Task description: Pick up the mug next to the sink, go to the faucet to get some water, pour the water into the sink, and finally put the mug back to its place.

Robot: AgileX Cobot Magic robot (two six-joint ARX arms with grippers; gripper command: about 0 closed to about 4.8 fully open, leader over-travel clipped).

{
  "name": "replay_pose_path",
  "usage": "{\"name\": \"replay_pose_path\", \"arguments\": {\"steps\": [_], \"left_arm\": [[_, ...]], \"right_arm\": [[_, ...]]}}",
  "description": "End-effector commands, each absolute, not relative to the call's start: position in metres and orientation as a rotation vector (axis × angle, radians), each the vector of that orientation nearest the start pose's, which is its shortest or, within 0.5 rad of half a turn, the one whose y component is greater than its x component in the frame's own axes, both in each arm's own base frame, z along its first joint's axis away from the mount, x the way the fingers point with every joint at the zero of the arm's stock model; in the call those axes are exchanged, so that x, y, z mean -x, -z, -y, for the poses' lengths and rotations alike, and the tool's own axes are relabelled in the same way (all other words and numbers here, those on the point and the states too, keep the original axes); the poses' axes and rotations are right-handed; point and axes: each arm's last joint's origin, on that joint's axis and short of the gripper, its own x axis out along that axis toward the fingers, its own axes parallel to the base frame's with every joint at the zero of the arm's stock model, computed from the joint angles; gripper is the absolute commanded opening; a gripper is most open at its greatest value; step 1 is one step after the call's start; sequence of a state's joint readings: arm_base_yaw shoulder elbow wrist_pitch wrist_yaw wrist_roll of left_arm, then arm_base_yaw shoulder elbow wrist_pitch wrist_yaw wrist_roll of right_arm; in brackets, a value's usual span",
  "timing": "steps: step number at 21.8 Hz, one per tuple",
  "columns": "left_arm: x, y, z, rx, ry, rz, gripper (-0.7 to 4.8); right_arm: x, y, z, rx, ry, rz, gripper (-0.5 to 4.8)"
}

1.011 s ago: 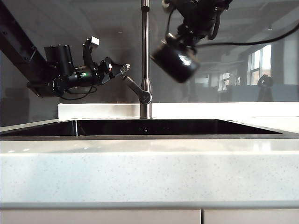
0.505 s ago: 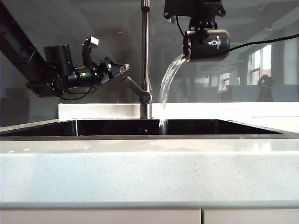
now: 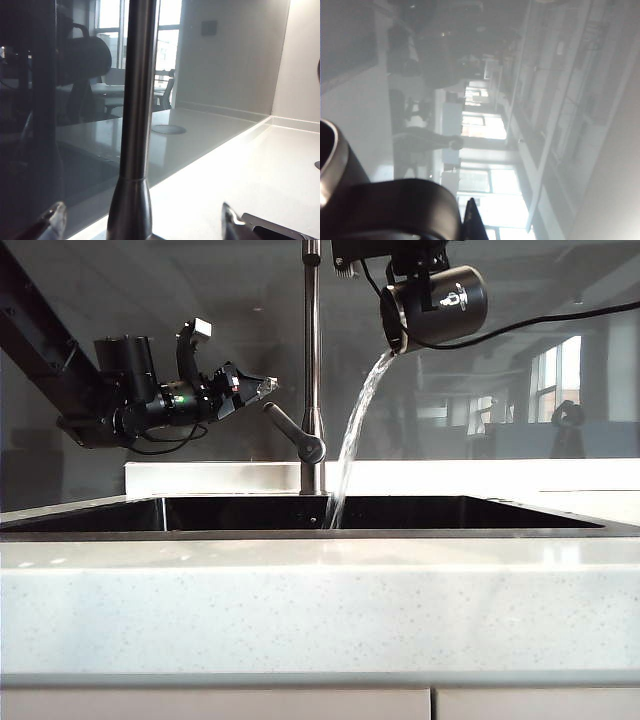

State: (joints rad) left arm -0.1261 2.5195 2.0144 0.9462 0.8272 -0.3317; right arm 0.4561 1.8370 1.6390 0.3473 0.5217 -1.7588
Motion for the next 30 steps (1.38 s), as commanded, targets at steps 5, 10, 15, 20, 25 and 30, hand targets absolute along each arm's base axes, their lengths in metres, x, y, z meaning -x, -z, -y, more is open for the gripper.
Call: {"name": "replay_pose_path", "arguments": {"steps": [5, 10, 15, 20, 25, 30], "left_arm": [[-0.549, -0.233, 0.091, 0.141, 0.996, 0.28, 3.95], [-0.551, -0.23, 0.091, 0.155, 0.993, 0.243, 3.95], [-0.552, -0.226, 0.091, 0.175, 0.989, 0.191, 3.95], [-0.554, -0.222, 0.091, 0.19, 0.984, 0.152, 3.95], [-0.553, -0.223, 0.092, 0.19, 0.985, 0.153, 3.95], [-0.554, -0.223, 0.091, 0.19, 0.984, 0.153, 3.95]], "right_arm": [[-0.386, -0.394, -0.181, 1.728, 0.158, 0.053, -0.06], [-0.382, -0.4, -0.179, 1.726, 0.168, 0.061, -0.06], [-0.38, -0.403, -0.178, 1.721, 0.175, 0.066, -0.06], [-0.381, -0.402, -0.178, 1.721, 0.173, 0.065, -0.06], [-0.381, -0.402, -0.178, 1.664, 0.169, 0.068, -0.06], [-0.381, -0.401, -0.176, 1.304, 0.2, 0.041, -0.06]]}}
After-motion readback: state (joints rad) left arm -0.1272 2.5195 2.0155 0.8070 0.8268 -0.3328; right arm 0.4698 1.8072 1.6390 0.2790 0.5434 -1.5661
